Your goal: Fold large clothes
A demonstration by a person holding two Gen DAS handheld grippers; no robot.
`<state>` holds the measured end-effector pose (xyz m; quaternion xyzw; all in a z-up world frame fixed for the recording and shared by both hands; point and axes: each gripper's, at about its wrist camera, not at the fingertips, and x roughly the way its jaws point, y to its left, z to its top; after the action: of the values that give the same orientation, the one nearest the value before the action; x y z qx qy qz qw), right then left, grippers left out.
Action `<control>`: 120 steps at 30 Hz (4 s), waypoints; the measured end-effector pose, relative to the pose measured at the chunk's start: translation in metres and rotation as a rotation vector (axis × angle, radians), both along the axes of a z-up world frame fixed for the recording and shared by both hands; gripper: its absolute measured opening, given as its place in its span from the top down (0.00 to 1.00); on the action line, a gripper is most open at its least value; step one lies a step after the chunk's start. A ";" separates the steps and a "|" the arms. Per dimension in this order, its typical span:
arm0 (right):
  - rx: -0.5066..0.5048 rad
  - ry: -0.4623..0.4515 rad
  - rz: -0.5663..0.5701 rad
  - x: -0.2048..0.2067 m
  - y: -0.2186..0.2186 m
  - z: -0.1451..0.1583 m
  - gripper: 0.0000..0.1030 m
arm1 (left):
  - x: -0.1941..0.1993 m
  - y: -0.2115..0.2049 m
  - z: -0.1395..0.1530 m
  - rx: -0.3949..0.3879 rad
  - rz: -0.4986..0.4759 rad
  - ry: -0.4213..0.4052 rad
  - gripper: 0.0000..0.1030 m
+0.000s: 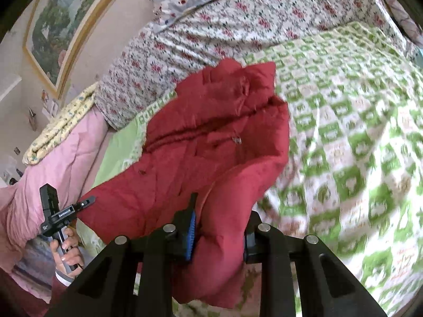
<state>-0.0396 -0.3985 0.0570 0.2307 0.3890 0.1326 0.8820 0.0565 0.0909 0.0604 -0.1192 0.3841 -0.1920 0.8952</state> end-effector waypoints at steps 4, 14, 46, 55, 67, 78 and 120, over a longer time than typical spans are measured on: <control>0.008 -0.049 -0.013 0.017 -0.005 0.017 0.76 | 0.016 -0.003 0.023 -0.003 0.016 -0.052 0.84; 0.064 -0.139 -0.066 0.075 -0.019 0.047 0.76 | 0.075 -0.013 0.063 -0.001 0.073 -0.097 0.84; 0.176 0.053 -0.391 0.349 -0.070 -0.062 0.75 | 0.368 -0.066 -0.021 0.058 0.210 0.152 0.81; 0.132 0.037 -0.416 0.366 -0.068 -0.075 0.74 | 0.390 -0.069 -0.037 0.036 0.222 0.165 0.79; 0.118 0.026 -0.503 0.376 -0.073 -0.087 0.67 | 0.349 -0.044 0.004 -0.050 0.188 0.086 0.56; 0.071 -0.016 -0.571 0.362 -0.081 -0.066 0.27 | 0.271 -0.123 -0.008 0.197 -0.058 0.016 0.56; -0.268 0.114 -0.138 0.390 0.008 -0.072 0.28 | 0.316 -0.104 -0.025 0.259 0.103 0.067 0.52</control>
<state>0.3507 -0.3905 -0.0155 0.1442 0.4359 0.0051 0.8883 0.3730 -0.0130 0.0350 -0.0288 0.4288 -0.0904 0.8984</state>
